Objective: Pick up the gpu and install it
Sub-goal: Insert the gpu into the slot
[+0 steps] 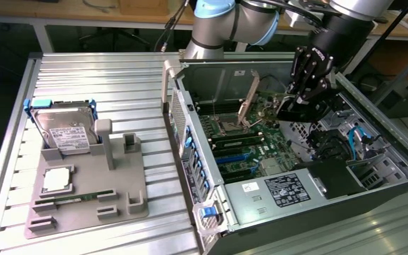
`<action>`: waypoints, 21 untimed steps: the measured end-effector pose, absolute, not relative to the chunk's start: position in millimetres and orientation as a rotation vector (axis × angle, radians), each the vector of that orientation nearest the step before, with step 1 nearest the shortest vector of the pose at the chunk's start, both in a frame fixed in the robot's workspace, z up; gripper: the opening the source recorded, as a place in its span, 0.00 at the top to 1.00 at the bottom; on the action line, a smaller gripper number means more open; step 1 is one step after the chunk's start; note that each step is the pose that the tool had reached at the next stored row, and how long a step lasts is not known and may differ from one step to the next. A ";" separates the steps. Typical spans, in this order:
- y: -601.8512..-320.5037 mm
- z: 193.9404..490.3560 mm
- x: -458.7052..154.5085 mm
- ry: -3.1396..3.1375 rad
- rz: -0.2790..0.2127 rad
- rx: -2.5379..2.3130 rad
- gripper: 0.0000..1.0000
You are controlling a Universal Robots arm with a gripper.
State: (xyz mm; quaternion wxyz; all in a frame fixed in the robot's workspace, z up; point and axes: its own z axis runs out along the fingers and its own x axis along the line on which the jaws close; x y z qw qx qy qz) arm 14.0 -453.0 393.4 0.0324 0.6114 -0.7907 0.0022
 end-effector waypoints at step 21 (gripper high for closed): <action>-452.8 387.9 13.8 -2.445 0.006 1.867 0.73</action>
